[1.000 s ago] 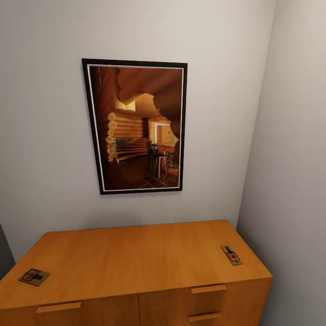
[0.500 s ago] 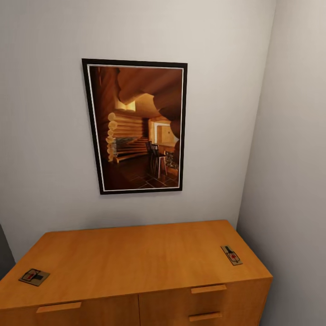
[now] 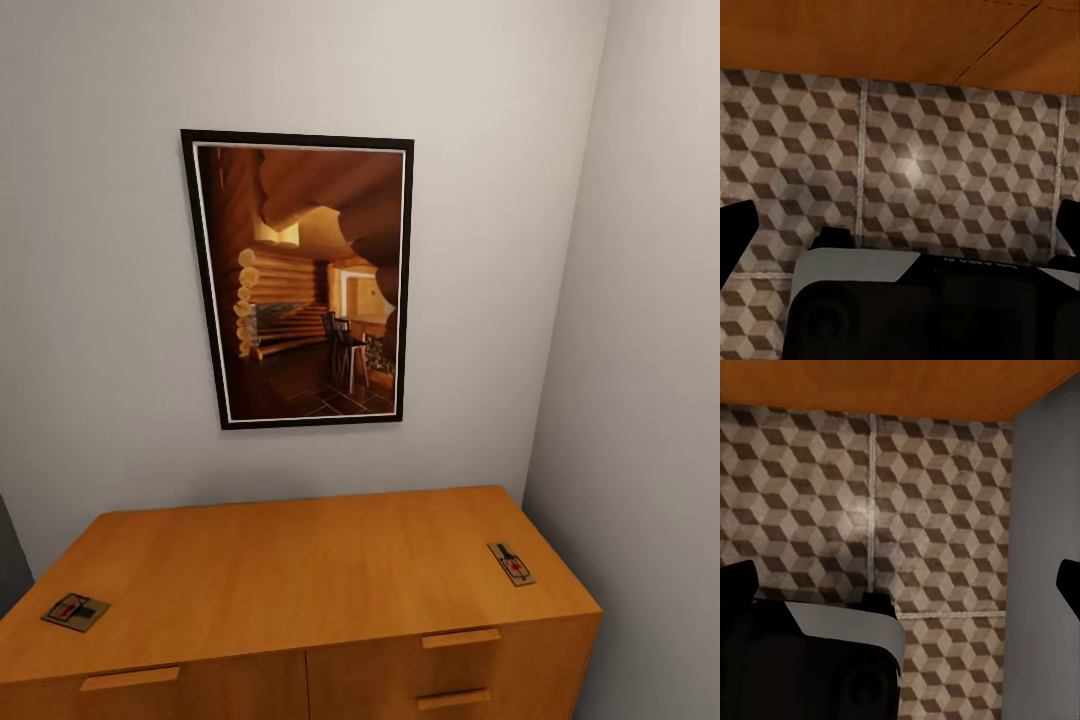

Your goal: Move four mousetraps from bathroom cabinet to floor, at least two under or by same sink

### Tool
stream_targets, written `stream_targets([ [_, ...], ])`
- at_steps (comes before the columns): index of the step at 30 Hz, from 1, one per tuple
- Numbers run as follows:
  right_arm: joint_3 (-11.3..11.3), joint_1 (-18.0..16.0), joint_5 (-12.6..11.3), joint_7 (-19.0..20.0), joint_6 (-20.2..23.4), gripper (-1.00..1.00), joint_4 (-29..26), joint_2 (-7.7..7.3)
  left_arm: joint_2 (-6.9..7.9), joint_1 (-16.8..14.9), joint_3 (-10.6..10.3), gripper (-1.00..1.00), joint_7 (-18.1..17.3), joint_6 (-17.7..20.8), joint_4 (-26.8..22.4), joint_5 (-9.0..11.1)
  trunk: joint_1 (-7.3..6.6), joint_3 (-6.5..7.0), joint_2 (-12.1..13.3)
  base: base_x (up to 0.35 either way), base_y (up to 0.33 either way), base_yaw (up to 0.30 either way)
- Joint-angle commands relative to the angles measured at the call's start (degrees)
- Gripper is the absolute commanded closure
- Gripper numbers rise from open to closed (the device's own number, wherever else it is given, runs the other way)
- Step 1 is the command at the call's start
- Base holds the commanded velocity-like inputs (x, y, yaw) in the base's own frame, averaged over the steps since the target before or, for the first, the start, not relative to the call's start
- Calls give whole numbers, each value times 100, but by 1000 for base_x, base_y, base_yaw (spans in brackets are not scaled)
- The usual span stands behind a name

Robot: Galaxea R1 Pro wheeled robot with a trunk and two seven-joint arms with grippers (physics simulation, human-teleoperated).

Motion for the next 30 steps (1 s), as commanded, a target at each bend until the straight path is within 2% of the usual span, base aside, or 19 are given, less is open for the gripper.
stream_targets([
  [1,-51,-6,54,-15,-12,-100,-7,1,-5,-3,47,-100,-15,23,-78,-60,1,-10,-7,0,0,0],
  [7,-42,-4,50,7,10,-100,-248,19,-21,-3,34,-100,-17,262,-419,-70,1,-10,-7,0,0,0],
  [19,-33,-3,40,12,13,-100,-354,22,-30,-3,19,-100,7,299,-495,-75,1,-10,-7,-11,0,0],
  [30,-25,-2,37,13,6,-100,-355,27,-33,-3,42,-100,11,336,-473,-28,1,-10,-7,-267,0,0],
])
